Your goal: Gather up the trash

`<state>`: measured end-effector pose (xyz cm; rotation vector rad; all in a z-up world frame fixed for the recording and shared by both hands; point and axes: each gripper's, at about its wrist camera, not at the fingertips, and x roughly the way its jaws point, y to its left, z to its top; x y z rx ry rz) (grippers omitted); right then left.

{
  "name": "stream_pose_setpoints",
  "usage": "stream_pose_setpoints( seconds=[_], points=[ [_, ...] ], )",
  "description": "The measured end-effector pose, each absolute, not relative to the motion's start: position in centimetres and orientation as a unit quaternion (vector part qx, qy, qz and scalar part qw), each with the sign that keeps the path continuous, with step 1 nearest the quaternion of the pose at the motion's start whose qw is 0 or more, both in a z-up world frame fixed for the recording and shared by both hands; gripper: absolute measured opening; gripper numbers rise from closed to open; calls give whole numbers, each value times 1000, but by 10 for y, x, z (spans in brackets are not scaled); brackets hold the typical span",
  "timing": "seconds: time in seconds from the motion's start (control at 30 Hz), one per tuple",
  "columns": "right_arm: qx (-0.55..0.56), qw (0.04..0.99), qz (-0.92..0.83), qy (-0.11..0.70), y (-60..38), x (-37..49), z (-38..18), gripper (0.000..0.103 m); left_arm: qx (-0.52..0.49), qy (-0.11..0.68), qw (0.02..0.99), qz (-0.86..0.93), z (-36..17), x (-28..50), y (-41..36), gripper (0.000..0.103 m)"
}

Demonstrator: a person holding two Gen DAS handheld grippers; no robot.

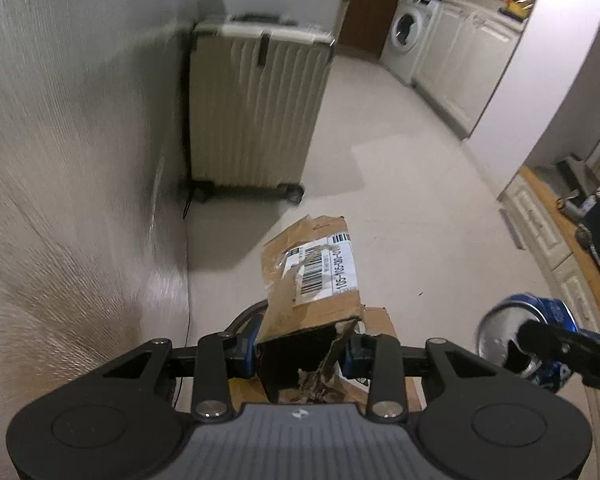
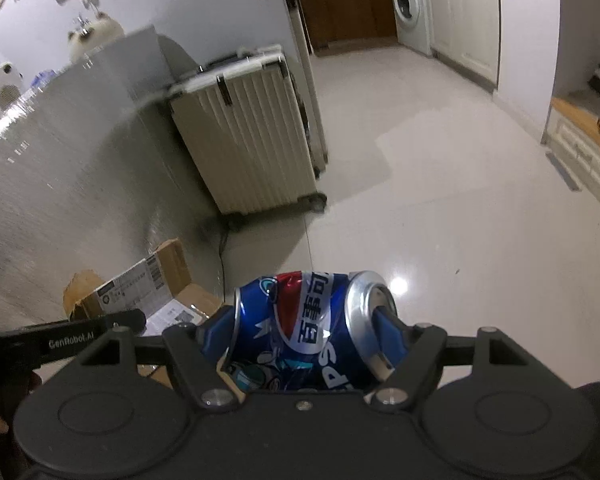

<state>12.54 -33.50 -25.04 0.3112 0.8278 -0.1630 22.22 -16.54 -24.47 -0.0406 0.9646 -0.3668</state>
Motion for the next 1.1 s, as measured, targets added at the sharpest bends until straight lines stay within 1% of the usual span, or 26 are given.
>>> stream_pose_setpoints(
  seconds=[0.2,0.43,0.6,0.7,0.77,0.83,1.1],
  points=[
    [168,882,-69,436,-333,155,-303,75,-29,524,839,-143,-308,257,-160,38],
    [189,860,-67,470,-333,186,-356,75,-21,618,774,-138,-389,279,-166,38],
    [213,843,-75,488,-335,204,-385,75,4,645,753,-133,-423,298,-180,38],
    [217,837,-79,496,-337,212,-398,75,22,659,742,-121,-446,303,-184,42],
    [219,833,-81,501,-337,218,-405,75,20,677,725,-124,-457,306,-186,50],
    [222,830,-83,505,-338,223,-412,75,13,686,716,-127,-460,307,-184,54],
    [271,805,-93,520,-338,262,-456,76,23,689,716,-110,-460,304,-175,58]
  ],
)
